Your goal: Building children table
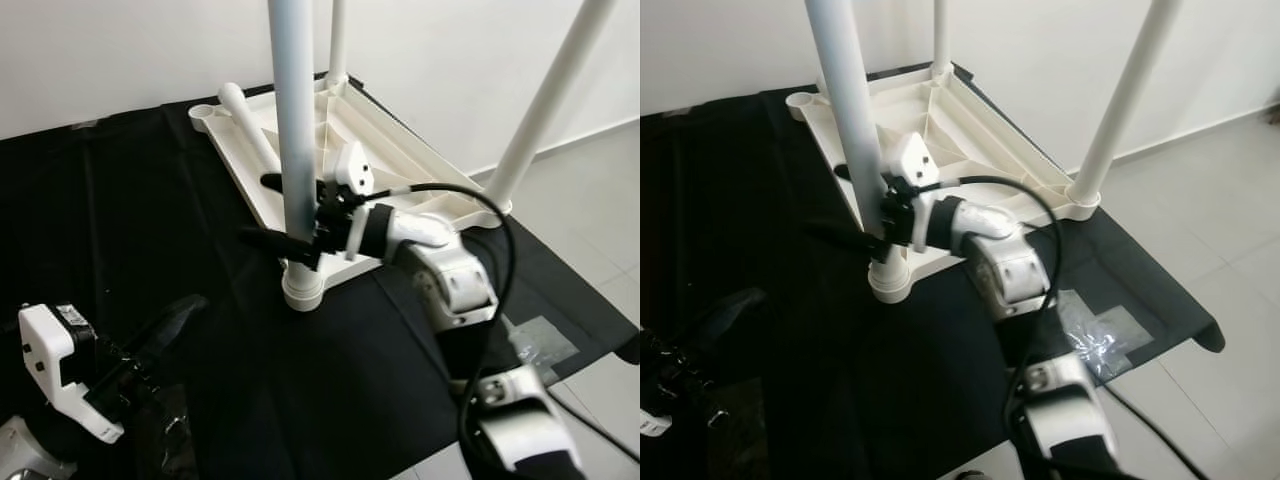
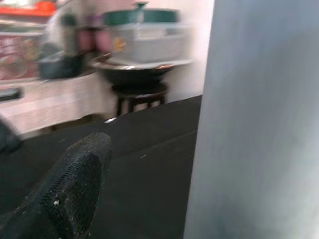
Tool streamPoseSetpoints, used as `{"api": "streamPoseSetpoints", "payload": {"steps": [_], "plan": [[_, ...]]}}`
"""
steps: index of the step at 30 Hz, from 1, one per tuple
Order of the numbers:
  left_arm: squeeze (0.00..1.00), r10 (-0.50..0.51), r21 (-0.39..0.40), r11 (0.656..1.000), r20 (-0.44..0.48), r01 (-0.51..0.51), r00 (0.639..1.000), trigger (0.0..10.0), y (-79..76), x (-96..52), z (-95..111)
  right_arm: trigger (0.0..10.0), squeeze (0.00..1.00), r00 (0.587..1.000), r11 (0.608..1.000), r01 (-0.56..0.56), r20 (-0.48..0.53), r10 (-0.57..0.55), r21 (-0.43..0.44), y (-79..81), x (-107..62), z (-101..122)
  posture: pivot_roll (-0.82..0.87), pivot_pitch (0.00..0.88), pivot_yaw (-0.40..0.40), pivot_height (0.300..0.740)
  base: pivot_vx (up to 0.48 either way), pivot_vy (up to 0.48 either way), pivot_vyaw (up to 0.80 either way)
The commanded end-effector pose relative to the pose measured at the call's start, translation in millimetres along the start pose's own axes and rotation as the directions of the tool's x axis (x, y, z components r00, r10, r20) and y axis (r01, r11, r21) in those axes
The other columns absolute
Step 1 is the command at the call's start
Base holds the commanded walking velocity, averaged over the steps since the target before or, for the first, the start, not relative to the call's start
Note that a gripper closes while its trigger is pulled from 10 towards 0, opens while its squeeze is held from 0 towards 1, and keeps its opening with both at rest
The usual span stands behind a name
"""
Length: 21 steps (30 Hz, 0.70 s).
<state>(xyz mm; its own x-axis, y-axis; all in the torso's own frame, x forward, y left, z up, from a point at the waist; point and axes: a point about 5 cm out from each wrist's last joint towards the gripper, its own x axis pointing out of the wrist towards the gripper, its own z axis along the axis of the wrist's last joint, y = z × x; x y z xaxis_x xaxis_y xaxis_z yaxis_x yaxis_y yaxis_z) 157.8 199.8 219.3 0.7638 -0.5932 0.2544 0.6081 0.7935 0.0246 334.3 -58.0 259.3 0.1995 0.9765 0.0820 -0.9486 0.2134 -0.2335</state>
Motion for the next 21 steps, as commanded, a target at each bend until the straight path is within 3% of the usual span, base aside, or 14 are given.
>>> {"api": "streamPoseSetpoints", "payload": {"steps": [1, 5, 6, 7, 8, 14, 21], "plan": [[0.00, 0.001, 0.008, 1.000, -0.013, -0.001, 1.000, 10.0, -1.9, -1.9, 0.5, 10.0, 0.00, 0.996, 0.996, -0.086, -0.010, 0.086, -0.003, -3.1, 0.2, 2.4, 0.01, 0.197, -0.016, 0.740, 0.000, 0.000, 0.00], [0.00, 0.005, 0.004, 1.000, -0.022, -0.005, 1.000, 10.0, -3.5, -4.1, 0.7, 10.0, 0.00, 0.985, 0.985, -0.170, -0.032, 0.171, 0.018, -15.5, -4.9, 7.7, 0.02, 0.210, -0.017, 0.740, 0.000, 0.000, 0.00], [0.00, 0.007, 0.002, 1.000, -0.026, -0.007, 1.000, 10.0, -4.2, -5.0, 0.9, 6.4, 0.00, 0.980, 0.980, -0.196, -0.026, 0.197, 0.038, -19.6, -4.8, 10.3, 0.02, 0.216, -0.017, 0.740, 0.000, 0.000, 0.00], [0.00, 0.007, 0.002, 1.000, -0.026, -0.007, 1.000, 10.0, -4.2, -5.0, 0.9, 6.4, 0.00, 0.980, 0.980, -0.196, -0.026, 0.197, 0.038, -19.6, -4.8, 10.3, 0.02, 0.216, -0.017, 0.740, 0.000, 0.000, 0.00], [0.00, 0.008, 0.000, 1.000, -0.029, -0.008, 1.000, 10.0, -4.7, -6.1, 1.1, 0.0, 0.00, 0.976, 0.975, -0.216, -0.017, 0.217, 0.055, -21.6, -4.2, 11.9, 0.02, 0.219, -0.016, 0.740, 0.000, 0.000, 0.00], [0.00, 0.013, 0.001, 1.000, -0.033, -0.013, 0.999, 10.0, -4.8, -7.2, 1.7, 0.0, 0.00, 0.957, 0.954, -0.290, -0.005, 0.291, 0.073, -23.8, -4.7, 12.8, 0.03, 0.219, -0.019, 0.740, 0.000, 0.000, 0.00], [0.00, 0.012, -0.001, 1.000, -0.033, -0.012, 0.999, 10.0, -5.0, -6.4, 0.4, 0.0, 0.00, 0.963, 0.960, -0.270, 0.011, 0.270, 0.079, -24.3, -8.8, 10.4, 0.02, 0.214, -0.018, 0.740, 0.000, 0.000, 0.00]]}}
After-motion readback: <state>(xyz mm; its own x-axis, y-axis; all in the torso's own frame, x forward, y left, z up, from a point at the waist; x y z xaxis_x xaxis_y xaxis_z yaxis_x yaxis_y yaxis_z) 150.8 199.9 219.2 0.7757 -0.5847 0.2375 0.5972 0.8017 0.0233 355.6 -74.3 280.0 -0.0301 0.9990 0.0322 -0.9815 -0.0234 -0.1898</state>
